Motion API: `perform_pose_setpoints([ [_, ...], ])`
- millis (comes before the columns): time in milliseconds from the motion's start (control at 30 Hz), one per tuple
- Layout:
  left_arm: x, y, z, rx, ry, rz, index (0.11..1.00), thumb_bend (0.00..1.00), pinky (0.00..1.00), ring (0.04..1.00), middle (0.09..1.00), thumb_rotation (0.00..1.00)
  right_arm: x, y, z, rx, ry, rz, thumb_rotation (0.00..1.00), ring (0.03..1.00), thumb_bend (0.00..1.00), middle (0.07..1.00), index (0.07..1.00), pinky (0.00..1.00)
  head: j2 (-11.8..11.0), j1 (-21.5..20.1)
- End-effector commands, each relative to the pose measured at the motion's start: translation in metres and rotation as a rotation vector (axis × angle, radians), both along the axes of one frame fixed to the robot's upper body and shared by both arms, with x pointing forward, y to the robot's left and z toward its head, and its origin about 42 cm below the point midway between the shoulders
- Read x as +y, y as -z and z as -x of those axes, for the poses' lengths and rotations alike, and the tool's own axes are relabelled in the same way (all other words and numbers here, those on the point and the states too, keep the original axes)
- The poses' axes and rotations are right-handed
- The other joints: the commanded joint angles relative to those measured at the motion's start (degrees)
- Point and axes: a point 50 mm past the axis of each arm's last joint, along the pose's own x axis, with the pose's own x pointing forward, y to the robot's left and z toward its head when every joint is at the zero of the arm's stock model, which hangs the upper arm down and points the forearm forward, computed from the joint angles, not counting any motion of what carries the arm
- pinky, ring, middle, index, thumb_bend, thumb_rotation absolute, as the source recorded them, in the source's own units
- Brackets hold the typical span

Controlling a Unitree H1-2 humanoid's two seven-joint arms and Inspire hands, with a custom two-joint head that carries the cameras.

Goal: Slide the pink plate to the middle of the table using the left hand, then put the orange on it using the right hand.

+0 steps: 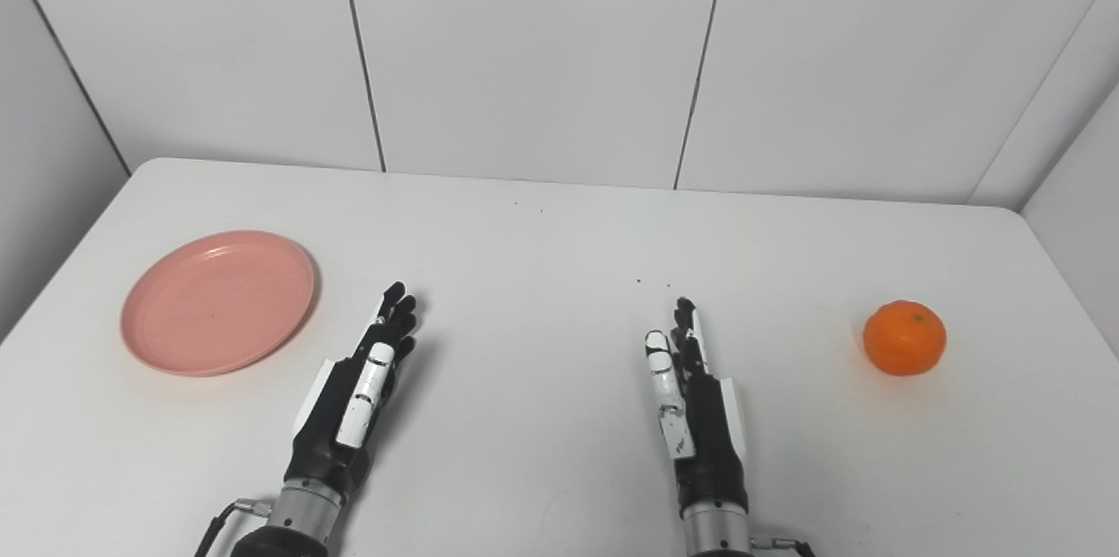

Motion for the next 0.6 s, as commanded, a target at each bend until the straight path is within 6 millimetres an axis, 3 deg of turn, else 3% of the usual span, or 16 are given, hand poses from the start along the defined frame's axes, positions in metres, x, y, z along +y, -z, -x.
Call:
perform_pose_setpoints([
  [0,-0.0059,-0.0144,-0.0063,-0.053,0.014,0.000,1.000,0.44,1.00,1.000,1.000,1.00,0.0025,-0.0175,-0.0053,-0.085,-0.010,-0.006,1.00,0.989,0.25,0.996,0.992,1.00,0.04,0.07],
  [567,-0.0120,-0.0125,-0.0075,-0.060,0.006,0.014,1.000,0.43,1.00,1.000,1.000,1.00,-0.0011,-0.0154,-0.0046,-0.083,-0.012,0.005,1.00,0.995,0.25,1.000,0.994,1.00,-0.47,1.29],
])
